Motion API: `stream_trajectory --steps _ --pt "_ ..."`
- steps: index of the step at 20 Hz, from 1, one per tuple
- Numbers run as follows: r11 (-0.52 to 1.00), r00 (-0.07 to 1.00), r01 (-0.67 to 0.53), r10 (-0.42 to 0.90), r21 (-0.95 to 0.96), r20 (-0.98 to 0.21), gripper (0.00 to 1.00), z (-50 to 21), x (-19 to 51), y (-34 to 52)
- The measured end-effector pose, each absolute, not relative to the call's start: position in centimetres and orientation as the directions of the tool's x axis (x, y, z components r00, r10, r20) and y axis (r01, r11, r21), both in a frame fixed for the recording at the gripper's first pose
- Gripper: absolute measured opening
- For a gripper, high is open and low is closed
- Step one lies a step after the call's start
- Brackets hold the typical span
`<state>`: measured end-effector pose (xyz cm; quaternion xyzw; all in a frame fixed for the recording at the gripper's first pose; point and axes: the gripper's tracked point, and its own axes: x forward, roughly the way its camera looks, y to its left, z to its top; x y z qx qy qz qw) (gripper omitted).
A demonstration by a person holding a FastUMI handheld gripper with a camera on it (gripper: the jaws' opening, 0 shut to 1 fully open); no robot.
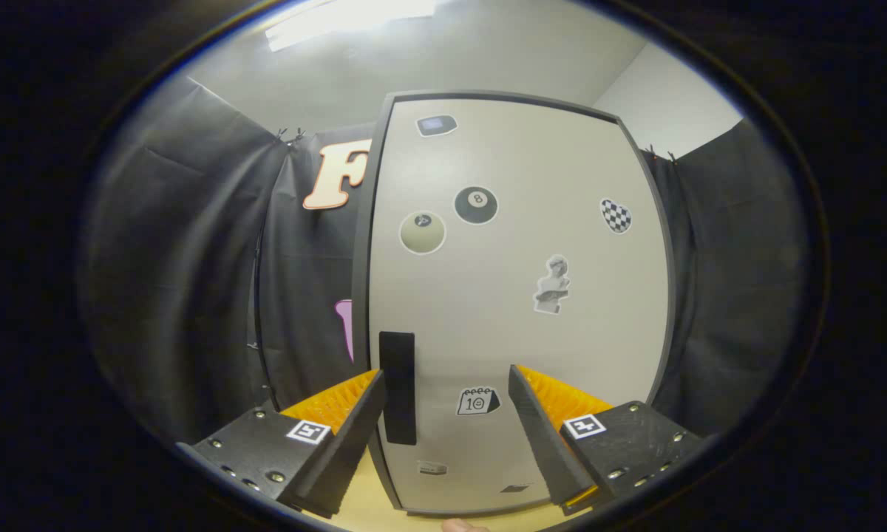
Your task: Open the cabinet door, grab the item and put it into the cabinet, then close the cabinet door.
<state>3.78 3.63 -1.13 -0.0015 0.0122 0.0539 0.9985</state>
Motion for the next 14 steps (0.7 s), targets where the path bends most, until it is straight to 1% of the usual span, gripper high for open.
stream_trajectory --steps 6,7,8,9,14 --pt "0.995 0.992 -0.095 0.098 0.038 -0.077 0.99 -2.6 6.5 4.0" --pt "0.992 0.989 -0.12 0.123 0.048 -0.08 0.99 -2.8 6.5 4.8" --pt "0.99 0.988 -0.132 0.136 0.05 -0.073 0.98 -2.6 6.4 5.3" --pt "0.991 0.99 -0.126 0.128 0.033 -0.063 0.97 -2.6 6.6 5.5" --pt "0.994 0.994 -0.108 0.108 -0.007 -0.032 0.97 -2.5 6.7 5.7"
